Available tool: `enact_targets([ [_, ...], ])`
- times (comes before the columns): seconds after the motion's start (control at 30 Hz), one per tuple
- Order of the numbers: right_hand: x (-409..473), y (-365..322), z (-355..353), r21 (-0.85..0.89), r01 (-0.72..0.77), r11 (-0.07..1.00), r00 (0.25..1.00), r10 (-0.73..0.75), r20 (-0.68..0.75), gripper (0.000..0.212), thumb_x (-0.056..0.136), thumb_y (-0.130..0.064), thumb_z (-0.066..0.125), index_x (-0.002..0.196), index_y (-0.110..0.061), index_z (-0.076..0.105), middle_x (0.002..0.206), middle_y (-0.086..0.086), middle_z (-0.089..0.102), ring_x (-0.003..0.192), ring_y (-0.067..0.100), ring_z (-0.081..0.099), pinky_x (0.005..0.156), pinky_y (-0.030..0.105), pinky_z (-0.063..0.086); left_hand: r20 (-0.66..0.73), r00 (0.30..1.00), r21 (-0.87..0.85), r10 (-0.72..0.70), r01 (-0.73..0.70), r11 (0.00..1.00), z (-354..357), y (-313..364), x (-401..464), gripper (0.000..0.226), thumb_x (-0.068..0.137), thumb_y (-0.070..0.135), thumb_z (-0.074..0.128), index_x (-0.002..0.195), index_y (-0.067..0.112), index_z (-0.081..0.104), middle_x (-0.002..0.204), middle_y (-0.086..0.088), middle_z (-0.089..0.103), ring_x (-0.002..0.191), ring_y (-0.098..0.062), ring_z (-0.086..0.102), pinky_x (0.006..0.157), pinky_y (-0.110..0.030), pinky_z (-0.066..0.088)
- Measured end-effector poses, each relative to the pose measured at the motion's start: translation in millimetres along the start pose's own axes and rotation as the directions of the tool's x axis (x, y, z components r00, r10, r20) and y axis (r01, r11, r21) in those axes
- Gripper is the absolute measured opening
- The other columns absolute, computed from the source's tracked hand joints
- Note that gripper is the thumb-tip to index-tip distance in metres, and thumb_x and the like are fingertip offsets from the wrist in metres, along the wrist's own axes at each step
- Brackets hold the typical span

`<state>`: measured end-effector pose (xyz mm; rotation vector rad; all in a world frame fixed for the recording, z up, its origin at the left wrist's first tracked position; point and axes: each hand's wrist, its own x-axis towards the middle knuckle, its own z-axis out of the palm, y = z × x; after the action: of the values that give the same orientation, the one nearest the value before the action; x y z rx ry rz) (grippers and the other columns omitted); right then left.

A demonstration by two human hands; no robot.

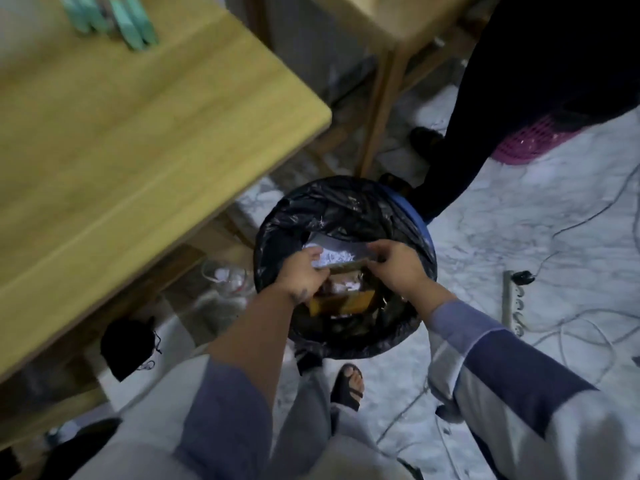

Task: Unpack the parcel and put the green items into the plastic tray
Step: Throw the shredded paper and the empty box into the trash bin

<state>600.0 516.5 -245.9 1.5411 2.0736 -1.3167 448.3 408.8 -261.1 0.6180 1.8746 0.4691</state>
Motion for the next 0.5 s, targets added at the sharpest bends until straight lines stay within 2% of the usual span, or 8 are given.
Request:
enact_targets([
  [0.13, -45.8, -58.4, -43.9, -0.075, 0.103, 0.992, 0.992, -0.108, -0.065, 0.041, 0.087, -0.015, 0.061, 0.128, -0.018, 0.058, 0.126, 0.007, 0.064, 0.117, 0.023, 0.058, 0.097, 0.029, 0.043, -0.051, 0.997, -0.051, 0.063, -0.066, 0.997, -43.2, 42.8, -51.8, 0.048, 0.093, 0.012, 0.059, 0.139, 0.008, 0.044, 0.135, -0.010, 0.053, 0.122, -0.026, 0.053, 0.102, -0.031, 0.044],
  [0.23, -79.6, -107.6, -73.4, -0.106, 0.195, 0.975, 0.974, -0.205, -0.099, 0.039, 0.087, -0.017, 0.061, 0.126, -0.016, 0.060, 0.122, 0.006, 0.065, 0.115, 0.022, 0.059, 0.093, 0.026, 0.043, -0.100, 0.987, -0.022, 0.126, -0.129, 0.991, -80.7, 69.6, -93.5, 0.044, 0.094, 0.017, 0.057, 0.136, 0.009, 0.047, 0.131, -0.009, 0.057, 0.118, -0.024, 0.056, 0.093, -0.025, 0.043],
  [0.3, -98.3, -140.7, -89.6, -0.137, 0.258, 0.956, 0.956, -0.274, -0.109, 0.037, 0.087, -0.018, 0.061, 0.124, -0.017, 0.061, 0.121, 0.006, 0.066, 0.113, 0.021, 0.060, 0.090, 0.023, 0.042, -0.203, 0.963, -0.010, 0.179, -0.184, 0.983, -108.1, 81.4, -119.5, 0.040, 0.095, 0.017, 0.055, 0.133, 0.008, 0.051, 0.127, -0.008, 0.060, 0.107, -0.020, 0.058, 0.083, -0.020, 0.041],
  [0.37, -112.3, -173.4, -101.9, -0.165, 0.308, 0.937, 0.937, -0.329, -0.118, 0.035, 0.087, -0.020, 0.059, 0.123, -0.018, 0.061, 0.120, 0.006, 0.066, 0.109, 0.022, 0.061, 0.087, 0.025, 0.043, -0.306, 0.928, -0.008, 0.211, -0.225, 0.974, -137.1, 89.3, -142.1, 0.038, 0.094, 0.016, 0.053, 0.132, 0.008, 0.052, 0.127, -0.008, 0.061, 0.100, -0.019, 0.058, 0.078, -0.021, 0.040],
  [0.5, -127.7, -235.9, -111.3, -0.180, 0.397, 0.900, 0.901, -0.420, -0.111, 0.035, 0.090, -0.021, 0.056, 0.124, -0.020, 0.059, 0.123, 0.008, 0.063, 0.107, 0.023, 0.061, 0.082, 0.026, 0.043, -0.431, 0.880, -0.045, 0.202, -0.244, 0.969, -197.9, 92.1, -171.6, 0.040, 0.094, 0.018, 0.055, 0.133, 0.011, 0.052, 0.126, -0.007, 0.059, 0.103, -0.022, 0.059, 0.078, -0.027, 0.045],
])
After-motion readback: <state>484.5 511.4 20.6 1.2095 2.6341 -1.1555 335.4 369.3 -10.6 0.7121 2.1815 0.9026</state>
